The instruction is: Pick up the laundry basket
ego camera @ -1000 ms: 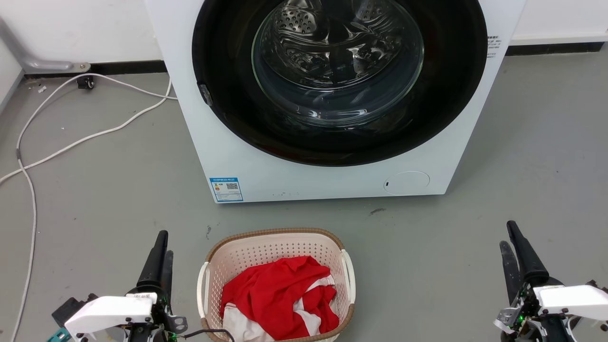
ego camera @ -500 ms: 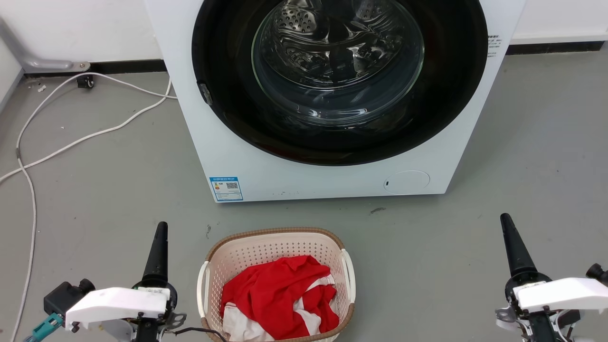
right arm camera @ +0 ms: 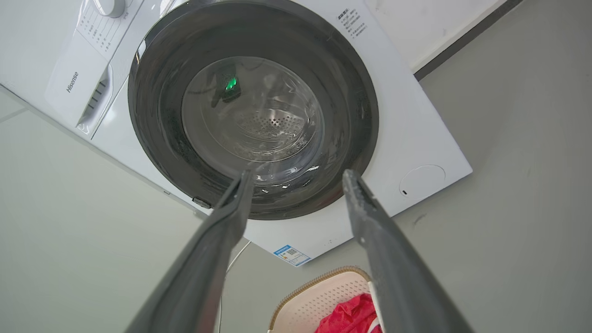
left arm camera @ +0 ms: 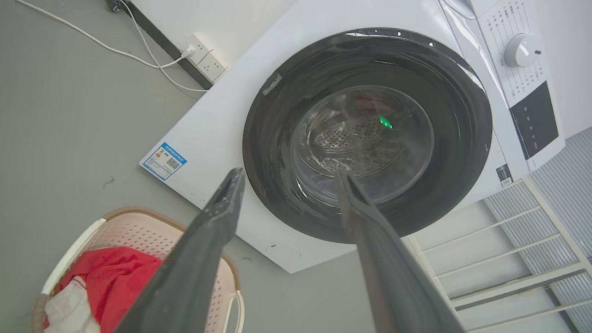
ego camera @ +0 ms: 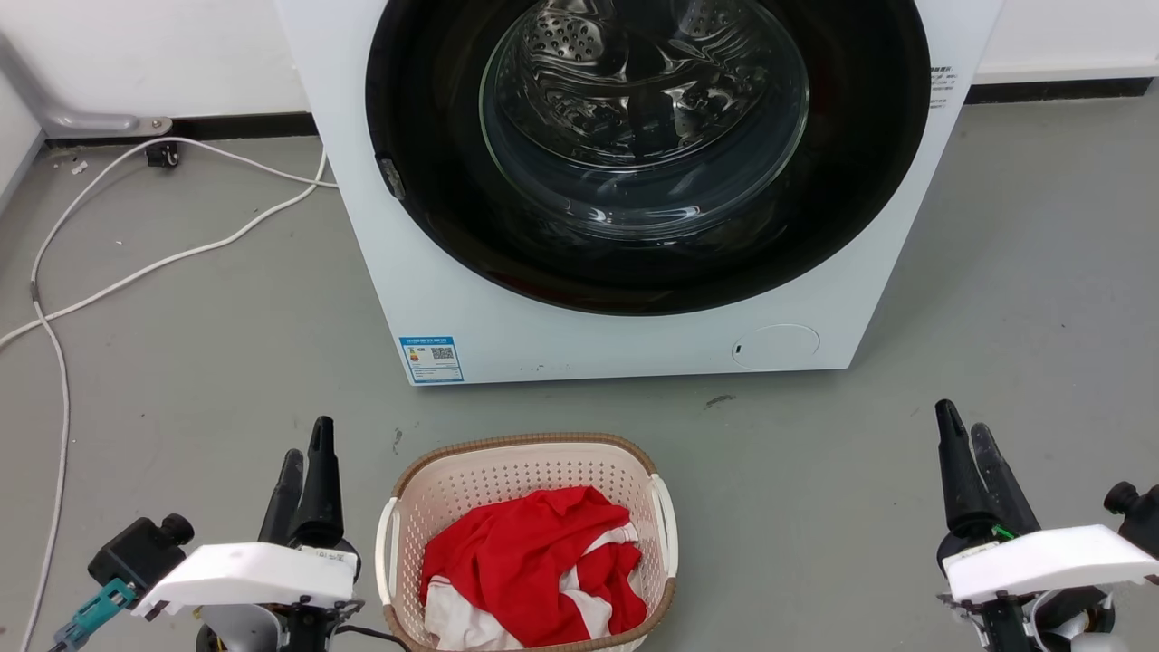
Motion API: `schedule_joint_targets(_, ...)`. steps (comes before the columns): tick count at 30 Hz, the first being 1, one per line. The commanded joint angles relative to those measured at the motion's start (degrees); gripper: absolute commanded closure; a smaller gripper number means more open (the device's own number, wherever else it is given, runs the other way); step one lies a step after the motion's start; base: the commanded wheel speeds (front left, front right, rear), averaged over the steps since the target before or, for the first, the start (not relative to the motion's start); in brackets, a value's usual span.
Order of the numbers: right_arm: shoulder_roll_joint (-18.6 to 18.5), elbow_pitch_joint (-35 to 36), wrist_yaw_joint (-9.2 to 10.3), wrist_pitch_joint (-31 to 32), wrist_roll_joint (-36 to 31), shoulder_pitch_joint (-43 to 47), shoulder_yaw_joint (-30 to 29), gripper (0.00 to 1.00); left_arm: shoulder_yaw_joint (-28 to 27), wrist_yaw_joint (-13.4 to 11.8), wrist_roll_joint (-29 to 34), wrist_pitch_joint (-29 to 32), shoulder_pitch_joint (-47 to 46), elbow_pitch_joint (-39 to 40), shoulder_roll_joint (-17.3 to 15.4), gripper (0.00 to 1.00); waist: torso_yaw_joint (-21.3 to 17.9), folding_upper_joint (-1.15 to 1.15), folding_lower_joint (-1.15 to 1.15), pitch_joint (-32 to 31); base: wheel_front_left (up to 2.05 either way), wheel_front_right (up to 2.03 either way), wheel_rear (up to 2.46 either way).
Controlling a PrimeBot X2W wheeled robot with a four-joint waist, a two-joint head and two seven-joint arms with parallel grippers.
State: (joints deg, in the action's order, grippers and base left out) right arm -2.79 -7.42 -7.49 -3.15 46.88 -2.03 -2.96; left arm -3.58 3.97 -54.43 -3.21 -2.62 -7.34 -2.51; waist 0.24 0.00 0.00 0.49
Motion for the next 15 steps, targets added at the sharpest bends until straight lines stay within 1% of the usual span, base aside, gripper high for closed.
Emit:
schedule_joint_targets(1,-0.10,1.52,0.00,-0.68,-2.65,-0.10,0.36,0.00,0.28,-0.25,2.28,-0.64,-0.22,1.43,-0.26,0.00,0.00,0.00,0.00,0.03,0.00,0.00,0.00)
schedule_joint_targets(15,-0.11,3.38,0.00,-3.21,-14.18,0.90,1.20,0.00,0.83,0.74,11.90,-3.20,0.79,3.33,-0.31,0.00,0.04,0.00,0.00,0.22,0.00,0.00,0.00)
